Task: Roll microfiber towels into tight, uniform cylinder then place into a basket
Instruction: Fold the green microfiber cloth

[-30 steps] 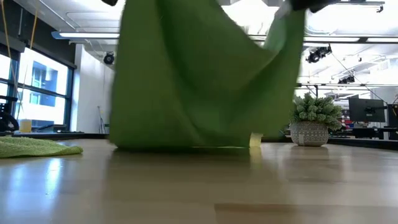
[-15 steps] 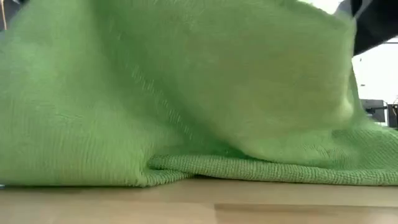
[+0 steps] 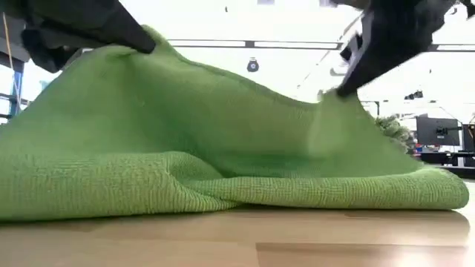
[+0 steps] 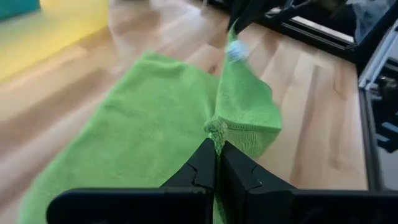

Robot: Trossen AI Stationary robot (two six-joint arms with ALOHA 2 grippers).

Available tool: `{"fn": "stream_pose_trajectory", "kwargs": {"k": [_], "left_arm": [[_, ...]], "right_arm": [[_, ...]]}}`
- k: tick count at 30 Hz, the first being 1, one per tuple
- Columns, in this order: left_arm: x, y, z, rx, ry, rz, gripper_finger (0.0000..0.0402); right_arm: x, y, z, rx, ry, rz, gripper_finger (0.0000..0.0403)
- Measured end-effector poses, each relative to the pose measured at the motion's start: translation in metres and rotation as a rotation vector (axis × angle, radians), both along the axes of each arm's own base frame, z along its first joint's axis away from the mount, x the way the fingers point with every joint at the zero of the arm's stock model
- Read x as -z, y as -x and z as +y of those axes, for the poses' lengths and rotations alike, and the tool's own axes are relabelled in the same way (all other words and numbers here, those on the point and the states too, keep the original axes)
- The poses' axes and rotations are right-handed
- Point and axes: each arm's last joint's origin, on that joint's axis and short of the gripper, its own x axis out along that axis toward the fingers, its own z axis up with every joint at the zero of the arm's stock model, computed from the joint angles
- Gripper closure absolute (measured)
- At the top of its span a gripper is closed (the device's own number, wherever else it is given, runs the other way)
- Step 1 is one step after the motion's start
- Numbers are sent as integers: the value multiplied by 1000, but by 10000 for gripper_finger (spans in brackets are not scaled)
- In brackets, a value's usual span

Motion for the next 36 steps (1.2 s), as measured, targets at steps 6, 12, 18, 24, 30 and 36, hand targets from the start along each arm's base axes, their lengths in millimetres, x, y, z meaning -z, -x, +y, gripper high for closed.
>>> {"fn": "stream_pose_trajectory", "kwargs": {"k": [6,12,18,24,30,36], "left_arm": [[-46,-4,14,22,-119,-34,401],[-97,3,39,-42,-304,-68,401],[-127,15,68,-87,-482,4,401],[-148,20,111,-240,-639,121,401],[-174,25,148,-282,-627,94,401],[-178,26,133,10,-545,-8,401]], "right_arm": [[-50,22,-14,-25,1,-162,402],[-88,44,-31,-47,151,-315,402],[-114,60,-58,15,435,-388,402],[-131,64,-98,123,660,-374,402],[-150,70,-123,224,762,-428,402],[-138,75,-107,129,667,-384,402]]}}
